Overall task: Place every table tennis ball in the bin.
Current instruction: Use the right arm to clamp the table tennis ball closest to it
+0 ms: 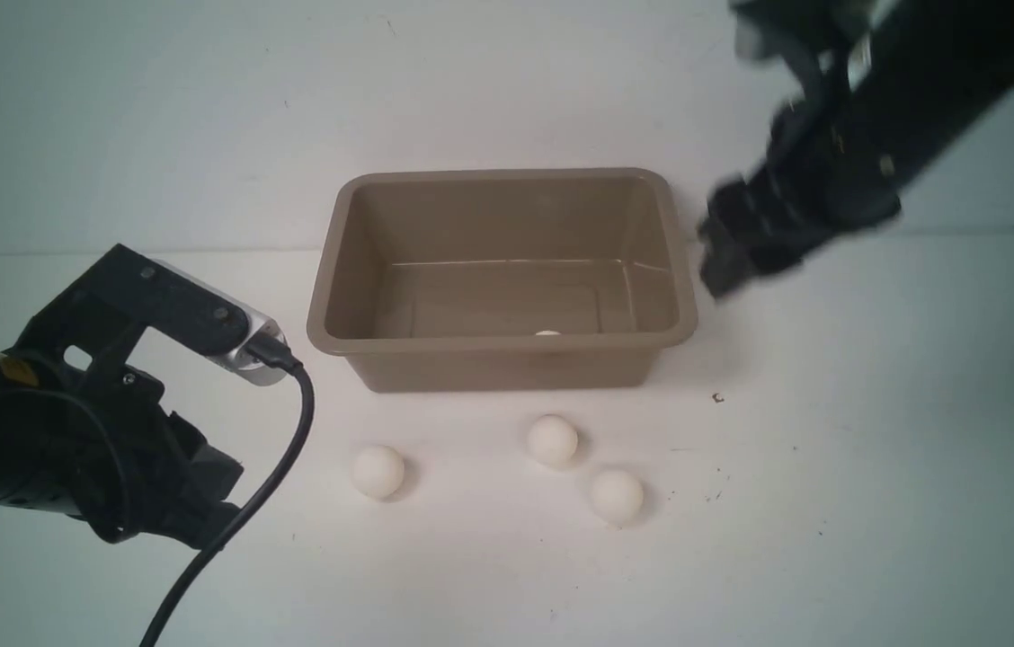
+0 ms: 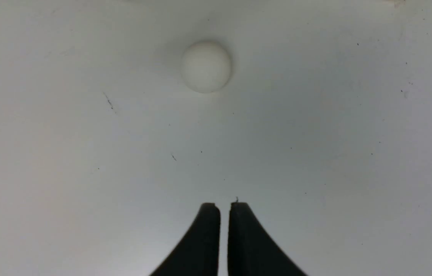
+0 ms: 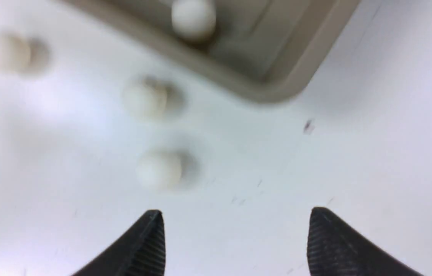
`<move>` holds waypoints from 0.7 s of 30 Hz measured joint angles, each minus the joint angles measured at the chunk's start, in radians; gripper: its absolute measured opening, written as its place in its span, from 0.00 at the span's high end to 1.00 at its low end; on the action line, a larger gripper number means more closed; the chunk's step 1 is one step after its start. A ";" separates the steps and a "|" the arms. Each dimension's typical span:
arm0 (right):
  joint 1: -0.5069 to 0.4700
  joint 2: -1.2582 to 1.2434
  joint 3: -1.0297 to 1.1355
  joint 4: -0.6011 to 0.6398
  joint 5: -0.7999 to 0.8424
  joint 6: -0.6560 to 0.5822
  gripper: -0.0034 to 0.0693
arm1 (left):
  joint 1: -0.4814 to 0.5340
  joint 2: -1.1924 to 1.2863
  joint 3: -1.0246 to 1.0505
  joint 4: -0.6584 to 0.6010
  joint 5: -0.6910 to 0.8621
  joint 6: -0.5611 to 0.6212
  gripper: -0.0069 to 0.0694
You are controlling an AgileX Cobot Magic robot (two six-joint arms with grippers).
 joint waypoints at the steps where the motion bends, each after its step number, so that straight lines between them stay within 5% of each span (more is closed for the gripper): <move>1: 0.003 -0.019 0.061 0.014 -0.035 -0.001 0.33 | 0.000 0.000 0.000 0.000 0.001 0.000 0.88; 10: 0.146 -0.012 0.229 0.018 -0.211 -0.037 0.33 | 0.000 0.000 0.000 0.001 0.004 0.000 0.88; 21: 0.301 0.136 0.229 -0.197 -0.265 0.078 0.33 | 0.000 0.000 0.000 0.001 0.004 0.000 0.87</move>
